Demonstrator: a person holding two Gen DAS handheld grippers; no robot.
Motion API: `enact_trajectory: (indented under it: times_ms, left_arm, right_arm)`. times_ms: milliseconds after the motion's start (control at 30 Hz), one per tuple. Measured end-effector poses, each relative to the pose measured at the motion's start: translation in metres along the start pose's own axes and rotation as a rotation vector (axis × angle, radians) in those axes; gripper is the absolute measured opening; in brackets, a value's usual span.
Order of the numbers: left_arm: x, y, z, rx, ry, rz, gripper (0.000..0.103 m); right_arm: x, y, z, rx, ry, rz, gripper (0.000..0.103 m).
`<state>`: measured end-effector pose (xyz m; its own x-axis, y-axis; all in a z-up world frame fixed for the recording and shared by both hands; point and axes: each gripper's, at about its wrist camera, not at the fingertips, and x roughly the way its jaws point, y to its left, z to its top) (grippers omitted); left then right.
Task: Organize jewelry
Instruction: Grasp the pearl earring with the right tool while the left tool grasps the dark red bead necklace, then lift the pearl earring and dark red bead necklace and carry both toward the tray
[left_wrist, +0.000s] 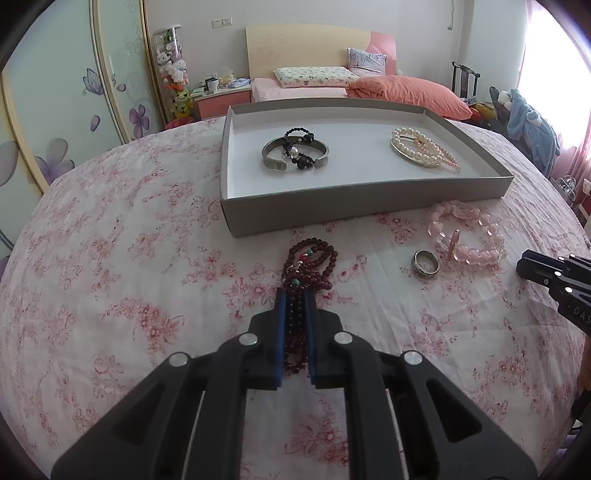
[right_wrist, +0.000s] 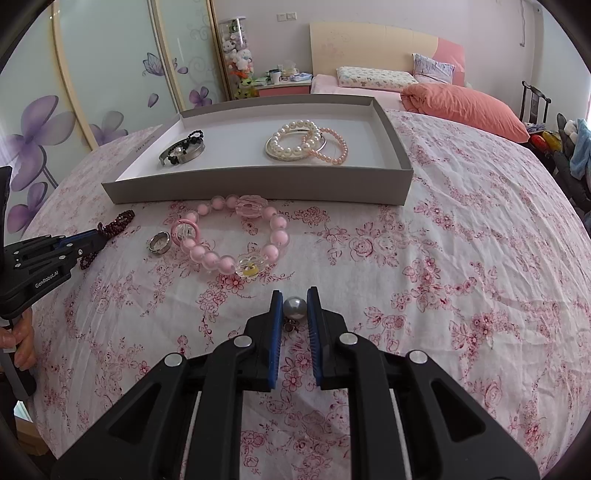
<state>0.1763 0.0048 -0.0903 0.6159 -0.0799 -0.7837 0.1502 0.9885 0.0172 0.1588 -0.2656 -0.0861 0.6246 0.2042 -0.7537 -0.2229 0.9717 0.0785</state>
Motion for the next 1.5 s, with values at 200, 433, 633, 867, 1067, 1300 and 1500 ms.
enact_trajectory:
  times_ms: [200,433,633,867,1067,1300,1500]
  left_arm:
    - [0.0,0.0,0.0,0.0,0.0,0.0,0.011]
    - [0.0,0.0,0.0,0.0,0.0,0.0,0.012]
    - [0.0,0.0,0.0,0.0,0.0,0.0,0.012]
    - [0.0,-0.001,0.0,-0.001,0.0,-0.003,0.012]
    - [0.0,-0.001,0.0,-0.001,0.0,-0.002,0.012]
    - [0.0,0.001,0.0,-0.015,-0.003,-0.015,0.01]
    - [-0.019,0.009,-0.01,-0.086,-0.057,-0.08,0.009]
  right_arm:
    - [0.0,0.0,0.0,0.003,0.0,0.004,0.015]
    - [0.0,-0.001,0.0,0.003,0.0,0.003,0.015]
    - [0.0,-0.001,0.0,0.007,0.0,0.006,0.015]
    - [0.0,-0.001,0.001,0.011,0.002,0.008,0.015]
    - [0.0,-0.001,0.001,0.012,0.002,0.009,0.015]
    - [0.0,-0.003,0.001,0.028,-0.001,0.024,0.014]
    - [-0.025,0.006,-0.003,0.023,-0.105,0.031,0.014]
